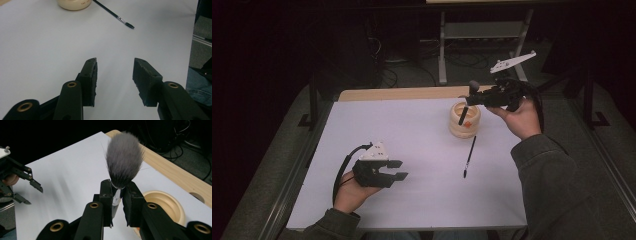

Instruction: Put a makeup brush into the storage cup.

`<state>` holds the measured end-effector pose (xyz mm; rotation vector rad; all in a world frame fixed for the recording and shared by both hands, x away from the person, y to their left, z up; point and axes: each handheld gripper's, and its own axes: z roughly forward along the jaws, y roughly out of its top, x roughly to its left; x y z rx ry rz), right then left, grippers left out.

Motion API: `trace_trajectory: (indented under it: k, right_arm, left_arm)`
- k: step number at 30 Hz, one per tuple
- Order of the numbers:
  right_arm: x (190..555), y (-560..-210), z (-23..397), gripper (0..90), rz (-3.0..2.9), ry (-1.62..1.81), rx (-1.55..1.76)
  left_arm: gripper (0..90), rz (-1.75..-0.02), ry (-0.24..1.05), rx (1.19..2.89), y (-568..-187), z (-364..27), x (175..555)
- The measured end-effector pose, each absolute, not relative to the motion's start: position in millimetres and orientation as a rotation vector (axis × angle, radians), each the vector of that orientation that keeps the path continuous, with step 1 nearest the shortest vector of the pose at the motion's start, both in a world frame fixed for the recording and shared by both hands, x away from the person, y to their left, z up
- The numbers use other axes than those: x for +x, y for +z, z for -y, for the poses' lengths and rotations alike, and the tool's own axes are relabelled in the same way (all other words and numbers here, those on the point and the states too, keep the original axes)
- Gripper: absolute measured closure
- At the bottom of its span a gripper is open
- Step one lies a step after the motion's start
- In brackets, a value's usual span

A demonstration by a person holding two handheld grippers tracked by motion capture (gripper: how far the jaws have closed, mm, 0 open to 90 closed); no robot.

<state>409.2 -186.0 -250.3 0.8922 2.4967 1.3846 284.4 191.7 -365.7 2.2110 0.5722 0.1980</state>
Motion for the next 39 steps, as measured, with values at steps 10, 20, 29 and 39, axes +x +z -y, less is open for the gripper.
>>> trace_trajectory:
  k: [10, 20, 29, 39]
  right_arm:
    - [420.5, -242.0, 190.2, 77.3, -2.462, 1.377, 0.935]
    - [433.0, -235.0, 196.0, 77.3, -2.425, 1.362, 0.993]
    - [444.8, -232.1, 201.4, 77.3, -2.386, 1.356, 1.048]
    - [457.8, -238.4, 201.1, 77.3, -2.346, 1.340, 1.117]
  left_arm:
    - [51.4, -0.580, 0.193, 2.204, -365.6, -193.0, 284.2]
    - [48.0, -0.584, 0.198, 2.208, -365.4, -194.3, 284.7]
    - [43.9, -0.589, 0.192, 2.209, -365.3, -195.4, 285.3]
    - [36.7, -0.601, 0.183, 2.204, -366.1, -195.6, 285.9]
